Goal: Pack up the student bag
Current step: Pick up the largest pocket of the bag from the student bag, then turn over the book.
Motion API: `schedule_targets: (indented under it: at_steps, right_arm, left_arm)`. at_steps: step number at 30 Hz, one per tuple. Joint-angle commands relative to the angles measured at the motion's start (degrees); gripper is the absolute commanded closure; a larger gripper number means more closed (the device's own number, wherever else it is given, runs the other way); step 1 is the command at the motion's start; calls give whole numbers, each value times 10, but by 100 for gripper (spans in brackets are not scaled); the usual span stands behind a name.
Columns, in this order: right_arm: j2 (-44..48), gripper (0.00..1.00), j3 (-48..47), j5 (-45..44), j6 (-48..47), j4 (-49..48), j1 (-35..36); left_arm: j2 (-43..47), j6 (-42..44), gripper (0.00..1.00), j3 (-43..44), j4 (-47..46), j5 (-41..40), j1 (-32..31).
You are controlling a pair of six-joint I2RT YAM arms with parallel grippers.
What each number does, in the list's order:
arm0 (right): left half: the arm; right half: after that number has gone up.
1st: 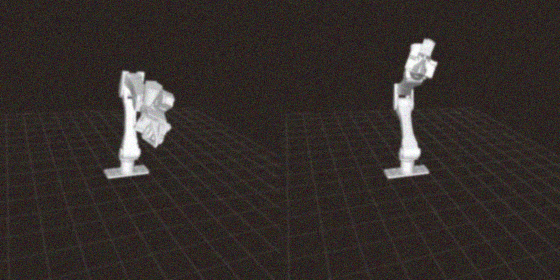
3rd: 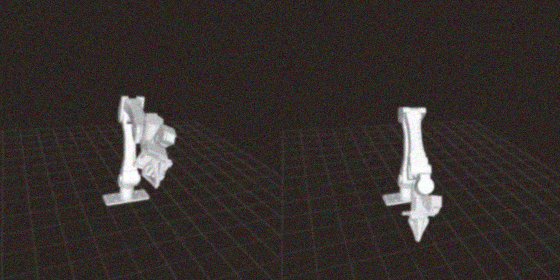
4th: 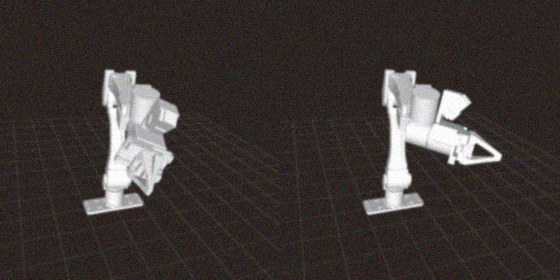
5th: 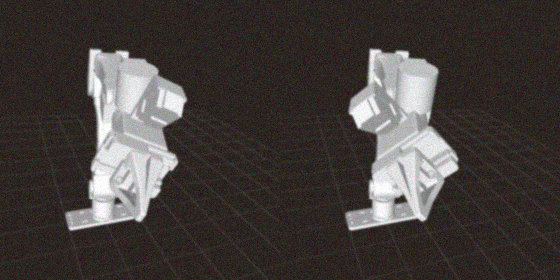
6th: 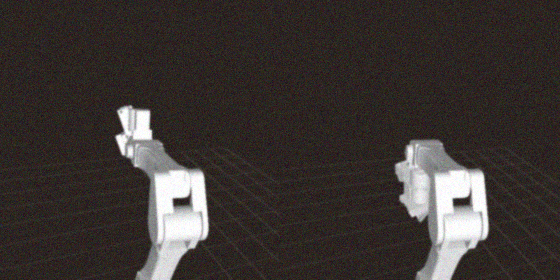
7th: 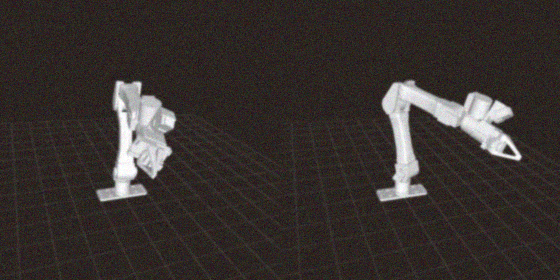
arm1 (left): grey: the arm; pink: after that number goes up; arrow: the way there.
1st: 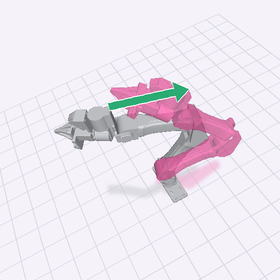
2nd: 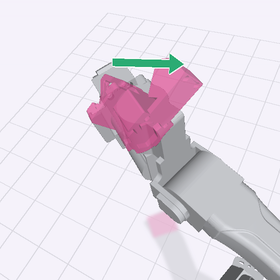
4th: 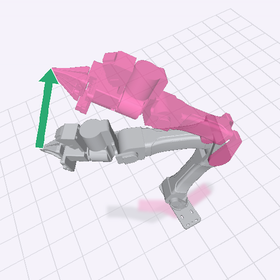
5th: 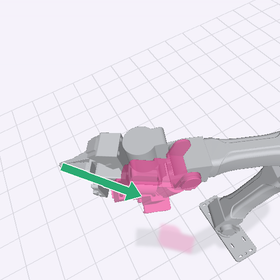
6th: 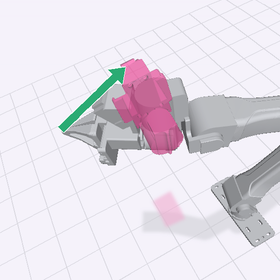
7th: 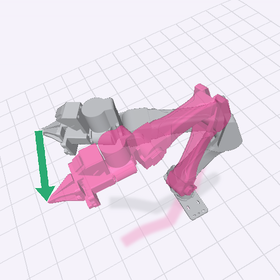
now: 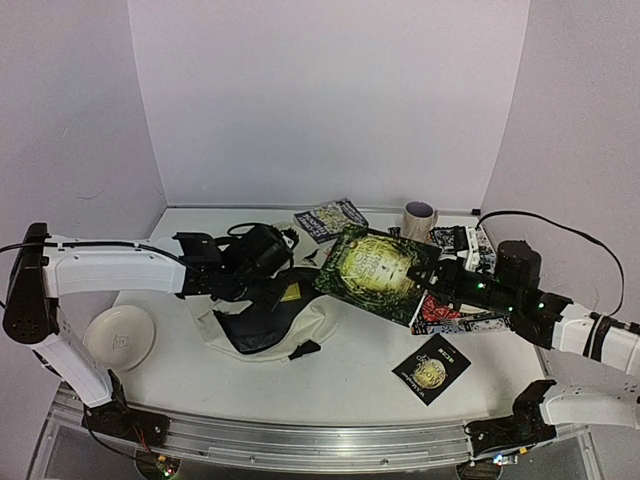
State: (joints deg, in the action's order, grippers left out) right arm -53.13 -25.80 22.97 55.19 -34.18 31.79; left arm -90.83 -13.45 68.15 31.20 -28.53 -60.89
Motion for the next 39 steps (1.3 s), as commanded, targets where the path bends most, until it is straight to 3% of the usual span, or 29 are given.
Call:
schedule_targets:
  at_steps: [1,14,24,31,39]
  right_arm:
    - [9,100,-19,-27,14,-86,46]
    - [-14,100,-53,-72,-38,-57,117]
    - [-33,100,-92,-76,-122,-30,150]
    - [-66,100,-162,-60,-324,42,202]
    - [-135,100,-254,-225,-619,134,303]
  left_arm:
    - [37,-31,100,82,14,-33,12]
    - [20,-66,100,208,50,17,55]
    - [27,-111,100,218,54,77,109]
    - [35,-114,100,219,53,106,114]
    - [63,-92,100,230,54,115,118]
